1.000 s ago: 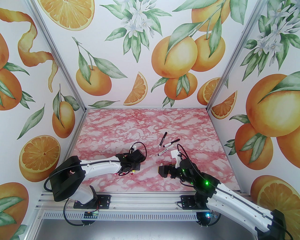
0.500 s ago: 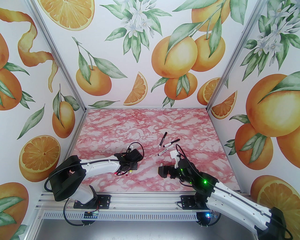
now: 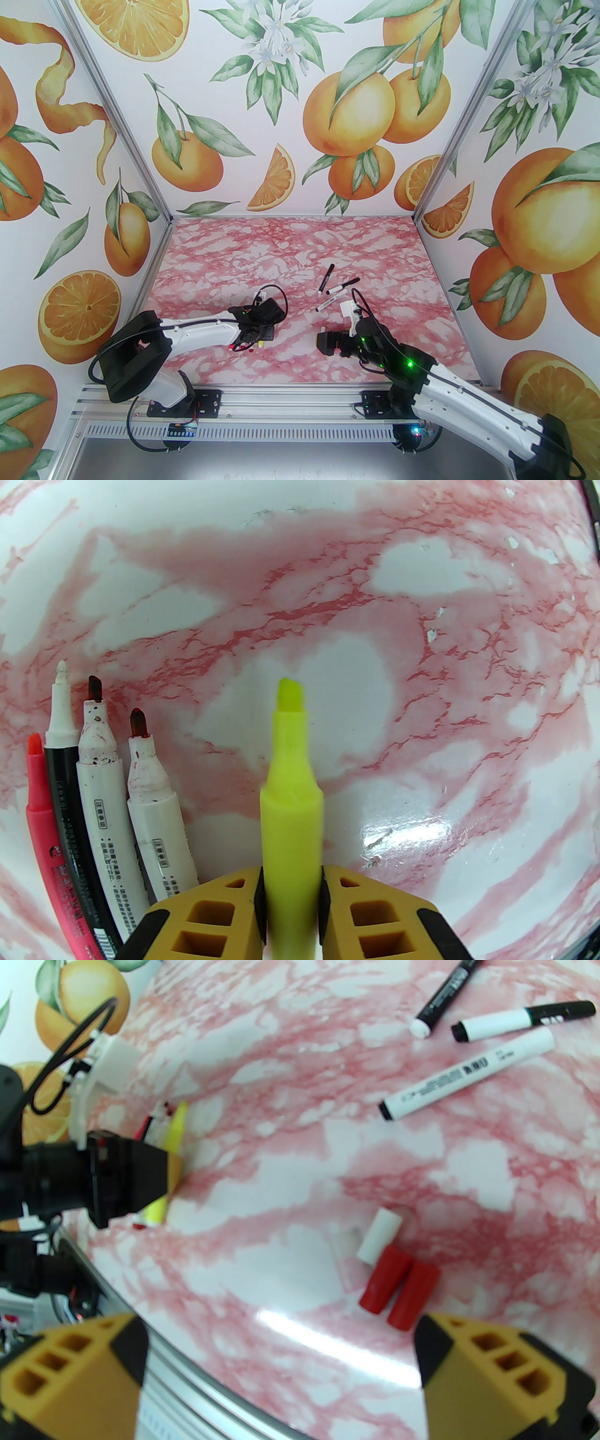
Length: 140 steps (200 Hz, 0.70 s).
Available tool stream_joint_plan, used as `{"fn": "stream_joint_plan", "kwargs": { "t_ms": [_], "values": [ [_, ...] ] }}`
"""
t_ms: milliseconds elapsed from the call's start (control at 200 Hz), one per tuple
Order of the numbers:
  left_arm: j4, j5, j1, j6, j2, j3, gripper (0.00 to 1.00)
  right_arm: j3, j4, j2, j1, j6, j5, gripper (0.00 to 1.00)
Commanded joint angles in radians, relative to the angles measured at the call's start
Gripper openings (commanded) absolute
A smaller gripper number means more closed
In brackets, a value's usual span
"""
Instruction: Open the pen caps
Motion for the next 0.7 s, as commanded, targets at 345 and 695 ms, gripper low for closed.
{"fn": "stream_joint_plan", "kwargs": {
  "t_ms": [345, 695],
  "values": [
    [-0.06, -0.069, -0.036, 0.049, -0.078, 0.085, 0.36, -0.015, -0.01, -0.02, 0.004, 0.008, 0.018, 1.0],
    [0.047, 0.269, 0.011, 0.452, 0.003, 0.299, 0.37, 0.077, -0.206, -0.175, 0.004, 0.021, 0.192, 0.99]
  ]
}}
